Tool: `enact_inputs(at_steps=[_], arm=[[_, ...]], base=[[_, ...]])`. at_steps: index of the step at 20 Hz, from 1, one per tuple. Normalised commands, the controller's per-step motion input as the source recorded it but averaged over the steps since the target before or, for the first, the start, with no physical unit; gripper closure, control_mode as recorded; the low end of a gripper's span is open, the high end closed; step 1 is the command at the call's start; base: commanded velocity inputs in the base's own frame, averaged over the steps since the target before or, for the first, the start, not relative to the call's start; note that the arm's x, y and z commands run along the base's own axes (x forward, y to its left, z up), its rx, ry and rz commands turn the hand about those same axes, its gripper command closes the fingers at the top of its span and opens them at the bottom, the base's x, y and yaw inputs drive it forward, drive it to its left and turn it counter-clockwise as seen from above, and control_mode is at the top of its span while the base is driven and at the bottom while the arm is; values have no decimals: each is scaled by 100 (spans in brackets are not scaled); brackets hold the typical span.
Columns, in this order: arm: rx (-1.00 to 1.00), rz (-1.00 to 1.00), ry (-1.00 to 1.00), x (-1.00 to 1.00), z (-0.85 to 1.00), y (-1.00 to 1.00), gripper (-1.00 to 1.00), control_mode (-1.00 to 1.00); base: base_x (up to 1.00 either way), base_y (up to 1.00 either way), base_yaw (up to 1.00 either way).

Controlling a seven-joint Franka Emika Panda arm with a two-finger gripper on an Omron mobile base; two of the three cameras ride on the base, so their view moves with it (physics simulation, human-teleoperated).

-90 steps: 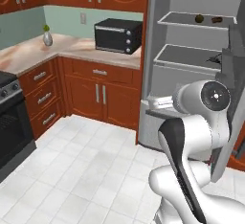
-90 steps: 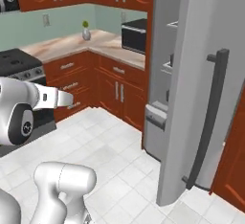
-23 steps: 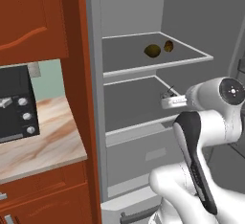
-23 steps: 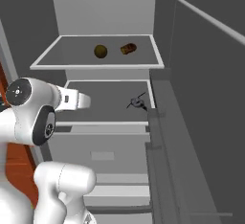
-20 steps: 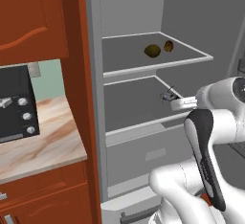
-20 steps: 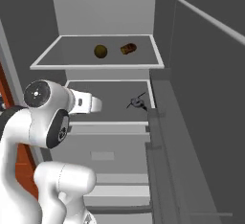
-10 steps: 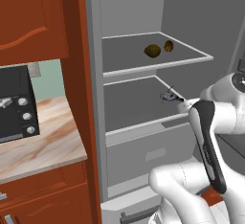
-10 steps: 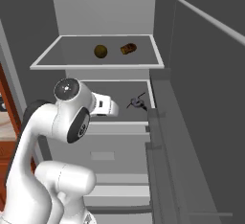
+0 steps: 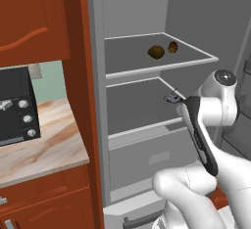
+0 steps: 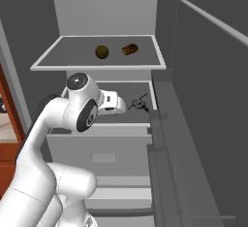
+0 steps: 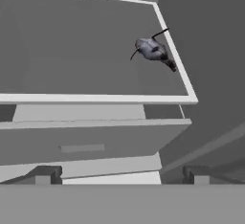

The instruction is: Gather the sweet potato and avocado from the fridge and place them on a tray on the dining counter. Then gather the steak and fish from the fridge and place them on the other tray.

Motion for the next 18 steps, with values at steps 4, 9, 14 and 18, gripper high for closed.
enact_inputs(at_steps=[4, 9, 14, 18], arm=[[-15, 3, 1, 37, -33, -31, -100, -100], [-10, 0, 3, 36, -16, -30, -100, -100], [-7, 0, 2, 52, -8, -19, -100, -100], [-6, 0, 5, 53, -28, -7, -100, -100]], base=[[0, 0, 0], [0, 0, 0], [0, 0, 0], [0, 0, 0]])
